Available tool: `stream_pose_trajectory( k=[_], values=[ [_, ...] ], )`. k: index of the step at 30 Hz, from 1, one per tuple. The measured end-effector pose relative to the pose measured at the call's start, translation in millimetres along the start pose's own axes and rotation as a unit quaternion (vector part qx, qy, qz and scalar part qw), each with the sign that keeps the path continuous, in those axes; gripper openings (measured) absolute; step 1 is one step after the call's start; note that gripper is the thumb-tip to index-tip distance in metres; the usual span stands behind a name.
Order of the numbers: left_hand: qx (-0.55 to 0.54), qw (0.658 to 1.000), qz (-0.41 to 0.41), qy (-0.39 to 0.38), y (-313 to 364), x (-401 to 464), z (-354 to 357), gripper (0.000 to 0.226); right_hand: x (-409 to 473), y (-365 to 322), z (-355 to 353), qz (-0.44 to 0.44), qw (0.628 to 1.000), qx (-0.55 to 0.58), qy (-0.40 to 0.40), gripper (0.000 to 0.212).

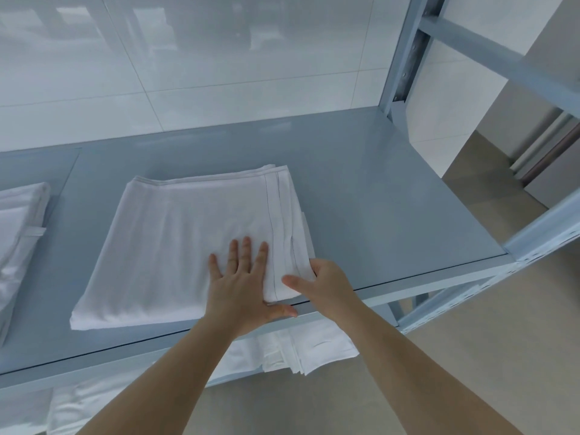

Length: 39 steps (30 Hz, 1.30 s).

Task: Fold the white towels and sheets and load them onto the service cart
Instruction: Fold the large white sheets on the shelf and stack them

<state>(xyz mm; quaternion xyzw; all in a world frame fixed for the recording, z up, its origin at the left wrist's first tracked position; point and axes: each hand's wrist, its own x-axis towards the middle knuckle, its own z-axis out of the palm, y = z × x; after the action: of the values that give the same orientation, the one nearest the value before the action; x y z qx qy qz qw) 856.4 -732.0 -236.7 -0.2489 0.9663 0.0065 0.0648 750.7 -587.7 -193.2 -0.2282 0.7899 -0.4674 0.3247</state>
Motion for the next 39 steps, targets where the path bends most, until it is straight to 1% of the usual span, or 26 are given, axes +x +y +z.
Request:
stream_pose_trajectory(
  k=[2, 3, 6, 8, 9, 10, 11, 12, 13, 14, 16, 18, 20, 23, 25, 28, 31, 33, 34, 35, 37, 38, 39],
  values=[
    [-0.004, 1.000, 0.008, -0.009, 0, 0, -1, 0.129, -5, 4, 7, 0.023, 0.999, 0.014, 0.035, 0.027],
    [-0.010, 1.000, 0.012, -0.010, 0, -1, -2, 0.123, -8, 6, 11, 0.028, 0.998, 0.018, 0.052, 0.025],
    [-0.047, 0.999, 0.018, -0.008, -3, -2, -7, 0.084, -18, 7, 17, 0.027, 0.995, -0.001, 0.092, 0.016],
    [-0.056, 0.998, 0.014, -0.004, -2, -4, -8, 0.066, -26, 8, 17, 0.011, 0.991, -0.028, 0.129, 0.022],
    [-0.053, 0.999, 0.009, -0.002, 0, -4, -8, 0.063, -30, 9, 17, -0.021, 0.980, -0.075, 0.181, 0.027],
    [-0.052, 0.999, 0.004, 0.000, 1, -5, -9, 0.061, -31, 8, 18, -0.079, 0.958, -0.139, 0.240, 0.031],
    [-0.052, 0.999, -0.001, 0.003, 3, -5, -9, 0.061, -31, 5, 20, -0.151, 0.927, -0.206, 0.275, 0.034],
    [-0.055, 0.998, -0.006, 0.003, 5, -5, -10, 0.059, -28, 2, 24, -0.220, 0.896, -0.267, 0.279, 0.038],
    [-0.053, 0.999, -0.012, 0.001, 5, -6, -10, 0.056, -24, -1, 31, -0.264, 0.875, -0.320, 0.249, 0.042],
    [-0.044, 0.999, -0.017, 0.000, 6, -7, -9, 0.053, -20, -3, 37, -0.278, 0.867, -0.363, 0.196, 0.043],
    [-0.026, 0.999, -0.023, 0.009, 8, -7, -6, 0.052, -13, 3, 46, -0.243, 0.869, -0.417, 0.105, 0.047],
    [-0.026, 0.999, -0.024, 0.019, 8, -8, -6, 0.051, -7, 16, 47, -0.194, 0.877, -0.434, 0.062, 0.051],
    [-0.033, 0.999, -0.026, 0.021, 8, -9, -6, 0.051, -5, 25, 48, -0.181, 0.888, -0.418, 0.054, 0.053],
    [-0.052, 0.997, -0.046, 0.027, 9, -10, -5, 0.052, -6, 26, 53, -0.151, 0.905, -0.389, 0.077, 0.051],
    [-0.061, 0.996, -0.070, 0.017, 6, -9, -6, 0.056, -7, 25, 57, -0.116, 0.907, -0.396, 0.090, 0.051],
    [-0.062, 0.990, -0.125, -0.007, -20, -2, -9, 0.070, -11, 18, 59, -0.080, 0.892, -0.435, 0.091, 0.052],
    [-0.061, 0.982, -0.181, -0.015, -46, 1, -11, 0.078, -7, 3, 60, -0.052, 0.863, -0.492, 0.101, 0.055],
    [-0.058, 0.980, -0.192, -0.002, -47, -1, -11, 0.078, 6, -12, 62, -0.070, 0.848, -0.514, 0.113, 0.052],
    [-0.058, 0.980, -0.191, 0.002, -46, -2, -11, 0.077, 14, -18, 64, -0.099, 0.847, -0.512, 0.104, 0.052],
    [-0.059, 0.980, -0.190, 0.003, -44, -2, -10, 0.075, 21, -23, 68, -0.140, 0.847, -0.508, 0.076, 0.052],
    [-0.056, 0.980, -0.191, 0.010, -44, -2, -8, 0.069, 33, -23, 76, -0.203, 0.838, -0.506, -0.017, 0.052],
    [-0.054, 0.980, -0.193, 0.016, -45, -3, -6, 0.067, 40, -20, 75, -0.206, 0.831, -0.514, -0.048, 0.053],
    [-0.052, 0.979, -0.194, 0.022, -45, -2, -6, 0.066, 50, -16, 67, -0.189, 0.827, -0.527, -0.056, 0.053]
  ],
)
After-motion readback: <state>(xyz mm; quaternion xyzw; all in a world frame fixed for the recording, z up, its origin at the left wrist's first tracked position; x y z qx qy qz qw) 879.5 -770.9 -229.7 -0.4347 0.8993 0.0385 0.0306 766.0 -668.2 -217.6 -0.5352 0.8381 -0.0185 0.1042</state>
